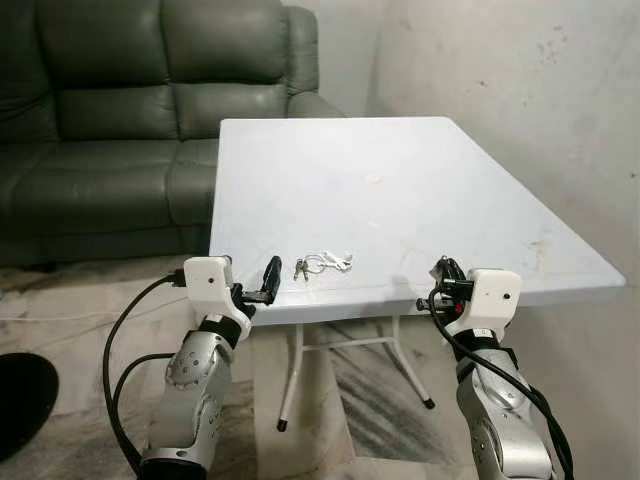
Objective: Hang keys on a hook
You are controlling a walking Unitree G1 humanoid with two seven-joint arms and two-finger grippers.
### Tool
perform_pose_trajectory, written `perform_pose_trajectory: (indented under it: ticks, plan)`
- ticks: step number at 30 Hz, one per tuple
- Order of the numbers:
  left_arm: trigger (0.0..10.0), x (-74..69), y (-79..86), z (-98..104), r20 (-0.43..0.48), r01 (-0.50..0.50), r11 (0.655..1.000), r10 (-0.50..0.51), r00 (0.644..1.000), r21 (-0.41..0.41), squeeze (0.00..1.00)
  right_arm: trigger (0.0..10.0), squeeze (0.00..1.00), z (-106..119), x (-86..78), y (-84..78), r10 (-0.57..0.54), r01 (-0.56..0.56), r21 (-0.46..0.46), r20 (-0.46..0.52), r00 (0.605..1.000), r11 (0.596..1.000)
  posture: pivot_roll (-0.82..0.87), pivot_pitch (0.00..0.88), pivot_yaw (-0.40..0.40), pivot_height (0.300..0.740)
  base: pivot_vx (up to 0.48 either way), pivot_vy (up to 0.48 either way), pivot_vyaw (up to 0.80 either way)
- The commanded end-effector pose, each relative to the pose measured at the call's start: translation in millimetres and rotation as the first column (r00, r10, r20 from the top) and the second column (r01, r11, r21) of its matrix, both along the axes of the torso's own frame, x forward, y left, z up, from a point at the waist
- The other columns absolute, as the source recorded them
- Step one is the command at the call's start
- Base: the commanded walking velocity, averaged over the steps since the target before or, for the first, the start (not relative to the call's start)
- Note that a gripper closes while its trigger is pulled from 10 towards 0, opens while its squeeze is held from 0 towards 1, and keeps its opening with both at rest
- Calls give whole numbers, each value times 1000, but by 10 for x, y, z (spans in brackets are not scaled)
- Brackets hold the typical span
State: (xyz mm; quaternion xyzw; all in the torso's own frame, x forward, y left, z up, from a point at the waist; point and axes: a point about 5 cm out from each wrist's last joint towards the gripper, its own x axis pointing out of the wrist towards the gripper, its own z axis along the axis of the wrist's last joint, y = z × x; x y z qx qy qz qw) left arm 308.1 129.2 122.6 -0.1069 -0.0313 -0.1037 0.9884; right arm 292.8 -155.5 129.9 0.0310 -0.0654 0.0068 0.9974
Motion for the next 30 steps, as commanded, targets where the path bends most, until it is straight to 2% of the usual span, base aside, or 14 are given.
perform_pose_trajectory:
  ticks: [1, 4, 9, 14, 30]
  plan:
    - [10000, -11, -5, 36, 13, 4, 1000, -4, 1000, 1, 0, 10000, 0, -1, 18, 24, 2, -2, 4, -11, 1000, 1000, 61, 0, -45, 740, 0, 0, -675]
    - [10000, -10, -2, 34, 4, 3, 1000, -3, 1000, -25, 0, 10000, 0, -5, 15, 34, 3, -3, 5, -13, 1000, 1000, 62, 0, -44, 740, 0, 0, -679]
    - [10000, -8, -5, 35, 0, 5, 999, -5, 1000, -34, 0, 10000, 0, -12, 7, 39, 2, -2, 6, -16, 1000, 1000, 62, 0, -43, 740, 0, 426, -675]
    - [10000, -1, -10, 47, 2, -14, 1000, 14, 1000, -8, 0, 10000, 0, -11, 0, 42, 2, -2, 7, -18, 1000, 1000, 61, 0, -45, 740, 0, 0, -675]
    - [10000, 37, -19, 40, -49, -37, 999, 36, 998, -21, 0, 10000, 0, -2, -18, 31, -13, 13, 9, -20, 1000, 1000, 50, 0, -40, 740, 0, 0, -671]
